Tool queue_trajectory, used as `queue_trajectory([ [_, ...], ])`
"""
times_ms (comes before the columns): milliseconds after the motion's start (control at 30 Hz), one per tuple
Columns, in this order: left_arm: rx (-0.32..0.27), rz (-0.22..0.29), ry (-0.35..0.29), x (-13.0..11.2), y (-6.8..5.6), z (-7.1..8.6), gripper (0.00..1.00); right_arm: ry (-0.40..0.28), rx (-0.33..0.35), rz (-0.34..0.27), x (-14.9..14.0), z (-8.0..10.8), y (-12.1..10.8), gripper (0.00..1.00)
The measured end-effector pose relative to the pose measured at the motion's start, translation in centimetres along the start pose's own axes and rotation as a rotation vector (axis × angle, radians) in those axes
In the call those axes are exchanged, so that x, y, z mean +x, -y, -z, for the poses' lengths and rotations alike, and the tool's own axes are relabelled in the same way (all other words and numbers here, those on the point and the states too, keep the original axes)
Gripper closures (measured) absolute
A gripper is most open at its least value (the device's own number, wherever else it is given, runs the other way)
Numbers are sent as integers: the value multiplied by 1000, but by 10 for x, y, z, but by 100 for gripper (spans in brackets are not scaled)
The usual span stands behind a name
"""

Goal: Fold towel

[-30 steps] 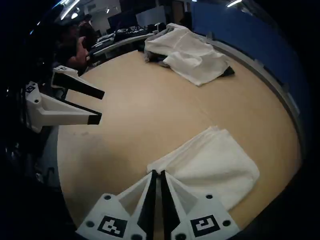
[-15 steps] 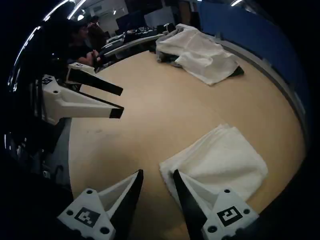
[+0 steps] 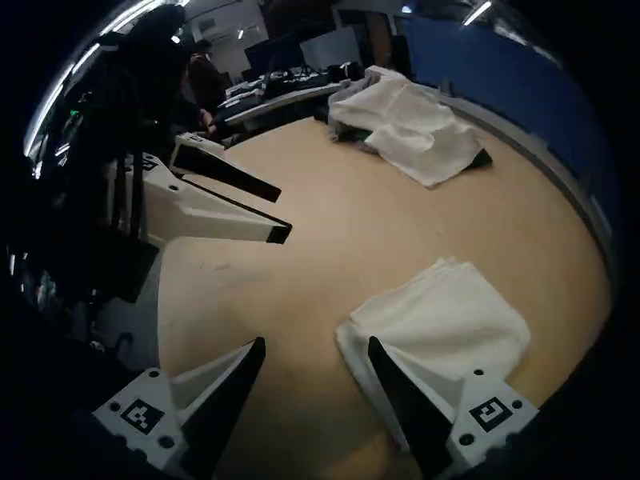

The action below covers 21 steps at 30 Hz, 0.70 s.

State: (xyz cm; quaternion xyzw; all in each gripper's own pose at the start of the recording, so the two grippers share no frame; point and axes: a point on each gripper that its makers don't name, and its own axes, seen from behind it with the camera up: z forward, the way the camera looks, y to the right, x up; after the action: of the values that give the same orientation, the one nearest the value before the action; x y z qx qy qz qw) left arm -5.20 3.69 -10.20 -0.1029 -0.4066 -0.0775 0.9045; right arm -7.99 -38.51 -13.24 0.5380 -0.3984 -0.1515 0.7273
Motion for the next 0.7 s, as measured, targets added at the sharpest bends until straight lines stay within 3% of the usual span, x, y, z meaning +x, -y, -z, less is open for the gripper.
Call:
queue_trajectory([
  [367, -13, -11, 1, 2, -8, -3, 7, -50, -100, -66, -7, 31, -27, 0],
  [700, -25, -25, -1, 3, -17, -4, 7, -37, -196, -120, -31, 51, -55, 0],
])
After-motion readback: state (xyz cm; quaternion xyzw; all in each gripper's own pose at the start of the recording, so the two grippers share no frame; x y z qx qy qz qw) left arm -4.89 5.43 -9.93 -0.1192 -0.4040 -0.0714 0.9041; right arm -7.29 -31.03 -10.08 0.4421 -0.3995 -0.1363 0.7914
